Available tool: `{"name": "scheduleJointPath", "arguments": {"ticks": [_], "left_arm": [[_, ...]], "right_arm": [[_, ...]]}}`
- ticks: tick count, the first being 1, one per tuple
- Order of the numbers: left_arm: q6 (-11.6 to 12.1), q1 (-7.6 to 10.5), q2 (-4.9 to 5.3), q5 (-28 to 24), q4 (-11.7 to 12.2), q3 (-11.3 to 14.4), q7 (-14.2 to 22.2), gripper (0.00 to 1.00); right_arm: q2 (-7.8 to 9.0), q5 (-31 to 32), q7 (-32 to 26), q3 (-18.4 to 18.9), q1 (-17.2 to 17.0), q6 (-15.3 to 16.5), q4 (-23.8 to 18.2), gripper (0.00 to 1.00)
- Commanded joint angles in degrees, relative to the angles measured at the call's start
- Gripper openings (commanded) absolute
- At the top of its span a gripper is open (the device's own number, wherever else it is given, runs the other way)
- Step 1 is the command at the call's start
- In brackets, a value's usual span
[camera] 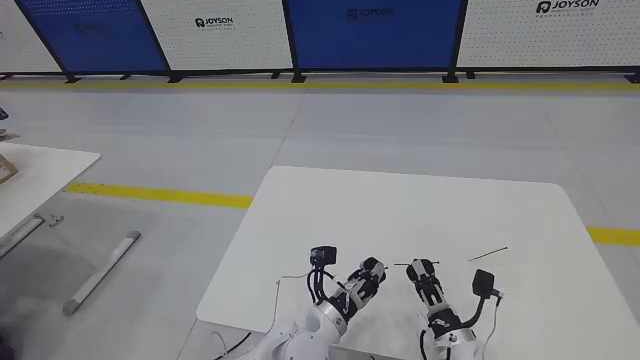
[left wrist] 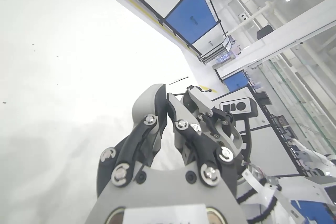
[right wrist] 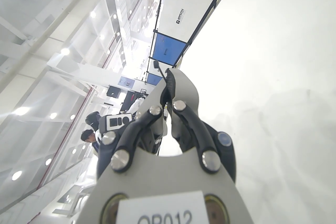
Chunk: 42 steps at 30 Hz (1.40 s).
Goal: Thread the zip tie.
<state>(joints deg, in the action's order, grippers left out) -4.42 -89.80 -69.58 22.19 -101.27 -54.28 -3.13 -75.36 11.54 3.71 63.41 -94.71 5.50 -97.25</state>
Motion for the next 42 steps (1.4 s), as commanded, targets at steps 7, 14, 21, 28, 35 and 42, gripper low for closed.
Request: {"name": "scheduleJointPath", "arguments": {"ticks": [7,14,21,28,35,42], "left_arm": [[-2.69,-0.41,-0.07,2.35,-1.14,0.11,-0.50,0.00],[-3.39,-0.54,-0.18,2.88,-1.45,0.36,-1.17,0.00],[-3.33,-0.35,-0.26,2.98,-1.08,0.44,-1.03,0.00],[-2.31,-1.16,-0.27,-1.55,-3.00,-0.03,2.20,0.00],[-2.31,-1.16,-0.27,-1.55,-3.00,-0.03,2.20,0.00],[-2.38,-0.76,-0.37,-1.80,-2.26,0.00,2.22,0.00]], "right_arm": [[0.23,7.58,-1.17,-0.33,1.53,3.27,1.86,0.00],[0.27,8.03,-2.07,-0.30,2.07,4.19,2.53,0.00],[0.23,9.26,-1.75,-0.34,2.42,4.40,2.78,0.00],[0.12,10.55,-4.39,-1.08,4.31,4.90,3.97,0.00],[0.12,10.55,-4.39,-1.08,4.31,4.90,3.97,0.00],[0.08,10.51,-3.72,-0.83,4.14,4.81,3.74,0.00]]}}
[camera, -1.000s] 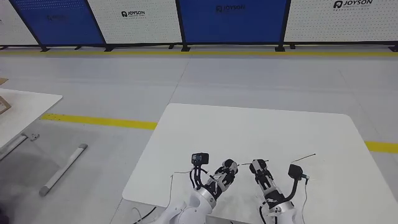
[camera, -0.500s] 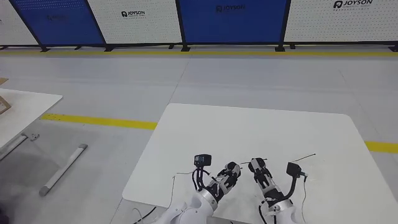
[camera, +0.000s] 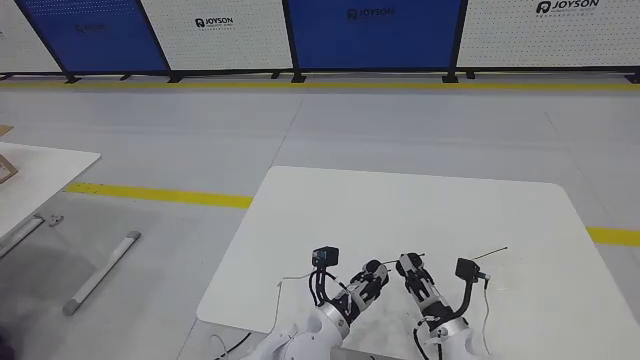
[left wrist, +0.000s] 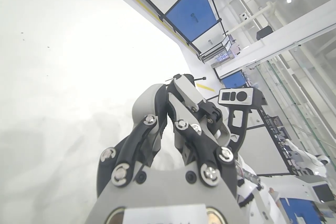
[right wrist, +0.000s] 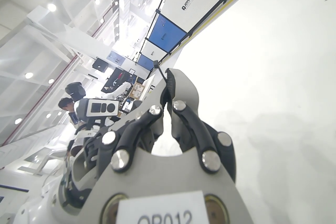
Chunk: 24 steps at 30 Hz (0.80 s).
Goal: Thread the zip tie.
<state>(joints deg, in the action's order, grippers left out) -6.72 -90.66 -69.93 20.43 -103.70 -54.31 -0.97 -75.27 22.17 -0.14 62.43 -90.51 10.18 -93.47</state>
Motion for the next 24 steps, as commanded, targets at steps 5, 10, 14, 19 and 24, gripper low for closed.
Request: {"name": "scheduleJointPath", "arguments": {"ticks": [5,10,14,19,24], "left_arm": [[-0.53,0.12,-0.12,0.10,0.48,0.14,-0.20,0.00],[-0.60,0.05,-0.19,-0.32,0.49,0.05,-0.79,0.00],[-0.60,0.05,-0.19,-0.32,0.49,0.05,-0.79,0.00],[-0.76,0.20,-0.30,-0.76,0.94,-0.21,-1.38,0.00],[-1.27,0.45,-0.44,-1.31,1.30,-0.49,-1.73,0.00]], "right_arm": [[0.18,-1.13,-1.38,1.14,0.03,2.07,0.51,0.00],[0.24,-1.39,-2.34,1.53,0.36,2.29,0.96,0.00],[0.24,-1.39,-2.34,1.53,0.36,2.29,0.96,0.00],[0.25,-1.09,-1.86,1.68,0.01,3.00,0.76,0.00],[0.41,0.41,-1.45,1.94,-0.92,4.59,0.42,0.00]]}}
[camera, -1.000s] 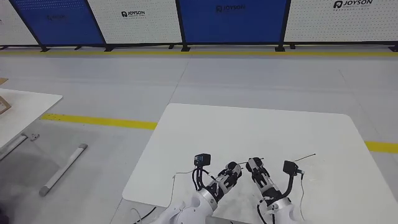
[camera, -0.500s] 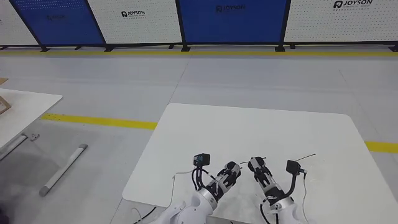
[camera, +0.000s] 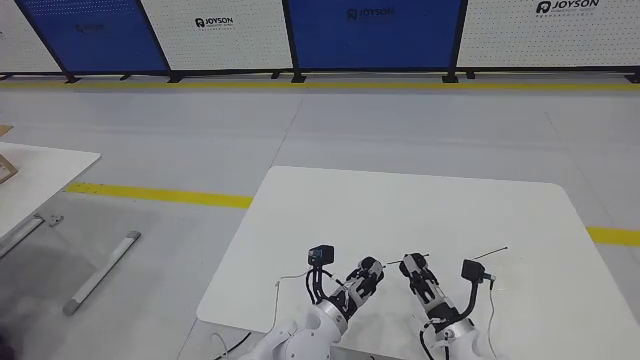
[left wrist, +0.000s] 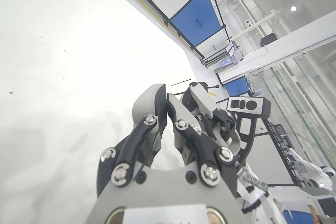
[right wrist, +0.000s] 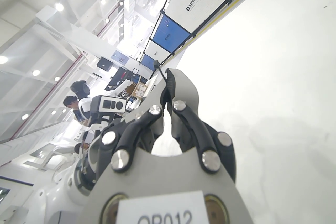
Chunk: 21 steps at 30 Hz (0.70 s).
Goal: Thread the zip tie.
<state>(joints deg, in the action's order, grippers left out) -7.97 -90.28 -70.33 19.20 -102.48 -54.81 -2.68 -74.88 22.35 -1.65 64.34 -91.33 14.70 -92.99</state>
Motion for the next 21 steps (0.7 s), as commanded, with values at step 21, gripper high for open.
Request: {"name": "scheduleJointPath", "arguments": {"ticks": [21], "left_arm": [[0.17,0.20,-0.18,-0.69,0.18,-0.01,-0.73,0.00]], "right_arm": [[-0.03,0.72,-0.09,0.07,-0.12,-0.80,-0.63,0.00]]}}
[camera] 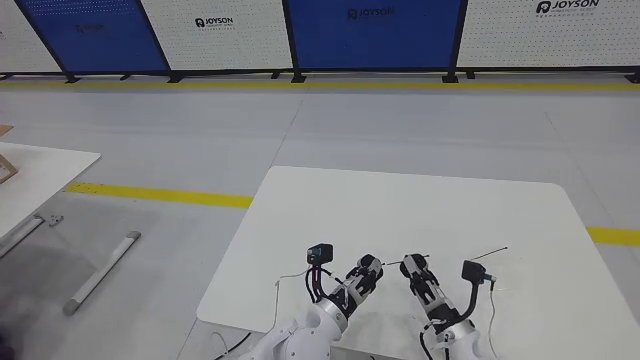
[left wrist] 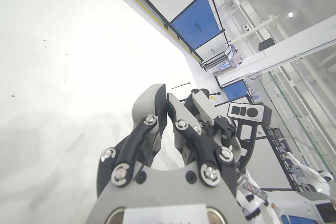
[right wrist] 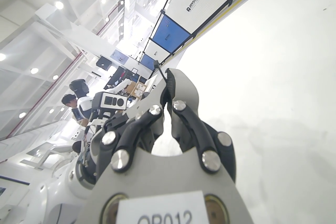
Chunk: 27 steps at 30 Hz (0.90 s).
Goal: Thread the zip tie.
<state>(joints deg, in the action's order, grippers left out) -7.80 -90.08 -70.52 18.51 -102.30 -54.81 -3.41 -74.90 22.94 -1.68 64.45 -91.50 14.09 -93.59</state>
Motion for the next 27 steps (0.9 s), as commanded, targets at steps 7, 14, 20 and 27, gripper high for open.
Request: {"name": "scheduleJointPath", "arguments": {"ticks": [7,14,20,27], "left_arm": [[0.00,0.00,0.00,0.00,0.00,0.00,0.00,0.00],[0.00,0.00,0.00,0.00,0.00,0.00,0.00,0.00],[0.00,0.00,0.00,0.00,0.00,0.00,0.00,0.00],[0.00,0.00,0.00,0.00,0.00,0.00,0.00,0.00]], "right_arm": [[-0.20,0.89,-0.04,-0.77,0.66,-1.58,-0.08,0.00],[-0.34,1.75,-0.07,-1.26,1.11,-3.07,-0.08,0.00],[-0.36,1.55,0.30,-1.02,0.85,-2.72,-0.19,0.00],[-0.32,1.60,-0.01,-0.75,0.65,-2.43,-0.39,0.00]]}}
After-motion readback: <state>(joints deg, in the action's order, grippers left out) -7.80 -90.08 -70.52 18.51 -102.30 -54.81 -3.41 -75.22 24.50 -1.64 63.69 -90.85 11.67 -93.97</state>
